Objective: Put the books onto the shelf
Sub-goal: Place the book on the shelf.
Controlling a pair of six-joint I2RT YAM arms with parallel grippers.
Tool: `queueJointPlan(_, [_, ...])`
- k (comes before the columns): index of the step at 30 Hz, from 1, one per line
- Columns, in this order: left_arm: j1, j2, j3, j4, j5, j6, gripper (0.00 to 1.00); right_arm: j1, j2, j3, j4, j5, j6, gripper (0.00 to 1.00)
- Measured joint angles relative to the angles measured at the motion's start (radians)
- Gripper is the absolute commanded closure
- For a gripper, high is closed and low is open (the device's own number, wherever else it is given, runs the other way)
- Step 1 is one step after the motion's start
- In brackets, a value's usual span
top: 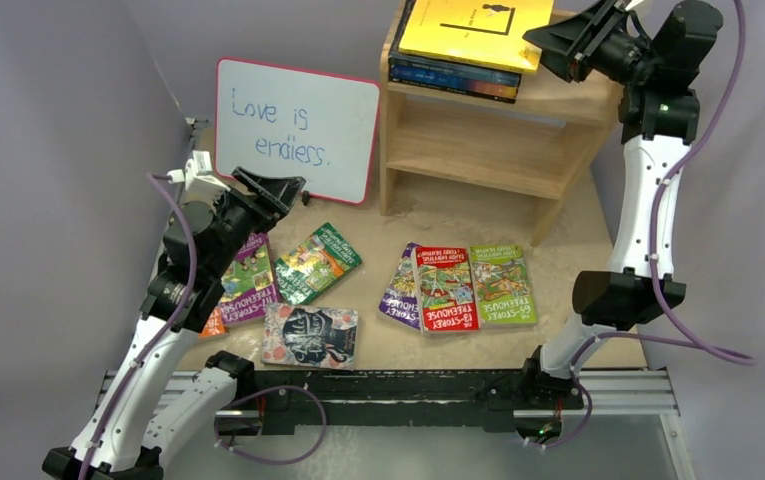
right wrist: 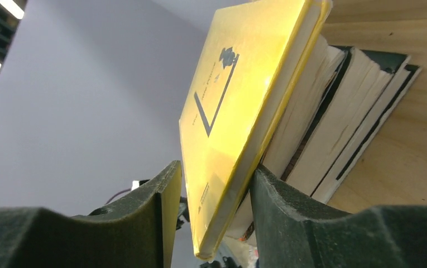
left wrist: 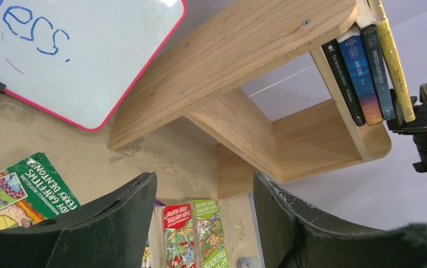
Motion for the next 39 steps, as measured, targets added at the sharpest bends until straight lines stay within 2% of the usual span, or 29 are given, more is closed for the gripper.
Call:
queueJointPlan(8, [0.0,0.005,-0.01,-0.003,0.003,0.007,0.37,-0.003,0.005,0.101,-0.237,0.182,-0.241,0.45])
queueJointPlan(12, [0.0,0.012,-0.011,-0.007,0.004,0.007,0.37,-0.005,-0.004,0.073,-0.287,0.281,-0.318,0.52])
queueJointPlan(17, [0.0,0.022,-0.014,-0.007,0.005,0.007,0.37,-0.005,-0.06,0.029,-0.273,0.338,-0.364,0.63])
queueJointPlan(21, [0.0,0.03,-0.015,-0.006,0.01,0.007,0.37,-0.005,-0.077,0.019,-0.267,0.345,-0.385,0.65])
queueJointPlan(26, [0.0,0.031,-0.018,-0.005,0.011,0.007,0.37,-0.005,-0.097,-0.043,-0.208,0.332,-0.365,0.62])
queueJointPlan(33, [0.0,0.036,-0.032,0.004,0.012,0.006,0.37,0.003,-0.126,-0.102,-0.14,0.335,-0.33,0.7])
queueJointPlan(39, [0.0,0.102,-0.008,0.095,0.023,0.007,0.36,0.042,-0.142,-0.134,-0.093,0.389,-0.319,0.73])
